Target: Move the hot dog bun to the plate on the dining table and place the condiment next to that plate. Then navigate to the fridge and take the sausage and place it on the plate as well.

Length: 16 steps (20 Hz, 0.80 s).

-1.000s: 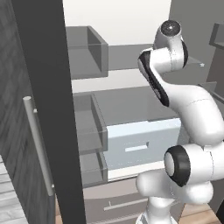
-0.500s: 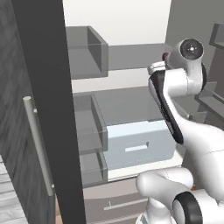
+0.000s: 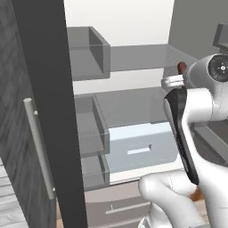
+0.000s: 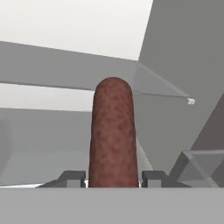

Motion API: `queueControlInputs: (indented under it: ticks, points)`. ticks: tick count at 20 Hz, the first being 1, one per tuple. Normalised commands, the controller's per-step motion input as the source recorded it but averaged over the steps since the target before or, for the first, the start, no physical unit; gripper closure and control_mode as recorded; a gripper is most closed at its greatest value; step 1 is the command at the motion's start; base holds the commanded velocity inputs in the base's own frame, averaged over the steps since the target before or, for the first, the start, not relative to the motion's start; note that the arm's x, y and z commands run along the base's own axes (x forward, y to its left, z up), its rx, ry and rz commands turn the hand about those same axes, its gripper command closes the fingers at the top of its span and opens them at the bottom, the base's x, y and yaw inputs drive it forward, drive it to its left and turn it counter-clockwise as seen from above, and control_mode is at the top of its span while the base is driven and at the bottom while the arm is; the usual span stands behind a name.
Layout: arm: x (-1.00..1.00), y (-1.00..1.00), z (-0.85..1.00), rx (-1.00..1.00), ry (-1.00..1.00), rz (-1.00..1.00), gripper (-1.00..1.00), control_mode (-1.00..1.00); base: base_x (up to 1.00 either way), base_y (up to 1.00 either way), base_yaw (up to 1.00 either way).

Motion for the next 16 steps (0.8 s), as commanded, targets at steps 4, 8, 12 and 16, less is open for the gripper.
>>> queueControlInputs:
  ticks: [4, 8, 12, 16]
  points:
    - [-0.37, 0.09, -0.03, 0.00, 0.00, 0.00, 1.00, -1.00, 0.00, 0.00, 0.00]
    - [-0.14, 0.02, -0.02, 0.00, 0.00, -0.01, 1.00, 1.00, -0.55, 0.25, -0.16]
    - [0.00, 0.00, 0.00, 0.00, 0.00, 0.00, 1.00, 1.00, -0.86, 0.64, -0.41]
    - [0.00, 0.00, 0.00, 0.00, 0.00, 0.00, 1.00, 1.00, -1.00, 0.58, -0.55]
